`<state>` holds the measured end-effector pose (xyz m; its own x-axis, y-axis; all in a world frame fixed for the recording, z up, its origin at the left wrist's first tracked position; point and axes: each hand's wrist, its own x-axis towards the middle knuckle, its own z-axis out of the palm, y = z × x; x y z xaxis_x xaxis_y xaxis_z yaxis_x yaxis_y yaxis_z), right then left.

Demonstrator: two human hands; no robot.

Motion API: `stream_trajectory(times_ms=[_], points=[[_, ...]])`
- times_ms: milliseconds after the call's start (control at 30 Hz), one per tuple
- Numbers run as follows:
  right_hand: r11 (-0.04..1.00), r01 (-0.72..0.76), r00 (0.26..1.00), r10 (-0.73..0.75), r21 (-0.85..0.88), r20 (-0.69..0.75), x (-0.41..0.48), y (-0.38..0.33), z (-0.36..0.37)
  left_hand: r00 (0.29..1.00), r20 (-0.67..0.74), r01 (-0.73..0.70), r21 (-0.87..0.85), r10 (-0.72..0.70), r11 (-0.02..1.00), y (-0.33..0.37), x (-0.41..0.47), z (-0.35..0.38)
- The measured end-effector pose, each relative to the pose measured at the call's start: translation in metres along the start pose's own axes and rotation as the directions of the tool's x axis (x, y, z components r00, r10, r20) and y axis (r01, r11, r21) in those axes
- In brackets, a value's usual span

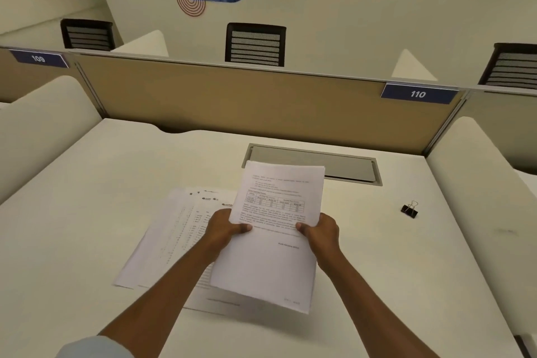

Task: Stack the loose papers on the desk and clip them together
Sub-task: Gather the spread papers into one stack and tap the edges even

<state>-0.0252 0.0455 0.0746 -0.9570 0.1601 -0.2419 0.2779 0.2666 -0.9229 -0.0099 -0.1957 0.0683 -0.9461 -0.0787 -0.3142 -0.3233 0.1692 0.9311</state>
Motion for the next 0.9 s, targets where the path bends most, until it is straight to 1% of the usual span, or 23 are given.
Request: stream_trajectory(times_ms=[133, 367, 433, 500, 567, 600, 667, 700, 733, 800, 900], points=[[0.997, -0.082, 0.996, 0.081, 0.013, 0.030, -0.004, 0.012, 0.031, 0.999, -0.011, 0.043, 0.044, -0.042, 0.998, -0.024, 0.004, -0.020], [0.990, -0.132, 0.989, 0.136, -0.056, 0.066, -0.005, 0.017, 0.069, 0.987, 0.035, 0.147, 0.141, -0.154, 0.979, -0.056, 0.023, -0.048], [0.984, -0.148, 0.986, 0.154, -0.096, 0.057, -0.002, 0.020, 0.077, 0.986, 0.048, 0.149, 0.189, -0.160, 0.971, -0.060, 0.027, -0.053], [0.977, -0.160, 0.984, 0.169, -0.139, 0.051, -0.001, 0.022, 0.084, 0.986, 0.039, 0.142, 0.278, -0.159, 0.950, -0.064, 0.031, -0.057], [0.964, -0.173, 0.982, 0.185, -0.203, 0.041, 0.002, 0.026, 0.089, 0.990, 0.005, 0.123, 0.457, -0.141, 0.881, -0.068, 0.036, -0.057], [0.952, -0.181, 0.980, 0.195, -0.248, 0.032, 0.004, 0.029, 0.092, 0.992, -0.024, 0.119, 0.564, -0.127, 0.817, -0.070, 0.037, -0.056], [0.918, -0.193, 0.978, 0.208, -0.347, 0.005, 0.009, 0.034, 0.100, 0.991, -0.103, 0.134, 0.750, -0.086, 0.648, -0.071, 0.036, -0.050], [0.893, -0.201, 0.977, 0.214, -0.403, -0.014, 0.011, 0.035, 0.104, 0.988, -0.134, 0.152, 0.799, -0.075, 0.581, -0.071, 0.034, -0.046], [0.861, -0.207, 0.976, 0.217, -0.464, -0.033, 0.013, 0.036, 0.109, 0.986, -0.152, 0.167, 0.819, -0.074, 0.549, -0.070, 0.033, -0.043], [0.814, -0.233, 0.969, 0.241, -0.532, -0.057, 0.014, 0.033, 0.115, 0.983, -0.165, 0.182, 0.802, -0.082, 0.569, -0.070, 0.032, -0.037], [0.806, -0.271, 0.959, 0.274, -0.526, -0.075, 0.015, 0.026, 0.120, 0.981, -0.170, 0.191, 0.739, -0.096, 0.646, -0.069, 0.033, -0.036]])
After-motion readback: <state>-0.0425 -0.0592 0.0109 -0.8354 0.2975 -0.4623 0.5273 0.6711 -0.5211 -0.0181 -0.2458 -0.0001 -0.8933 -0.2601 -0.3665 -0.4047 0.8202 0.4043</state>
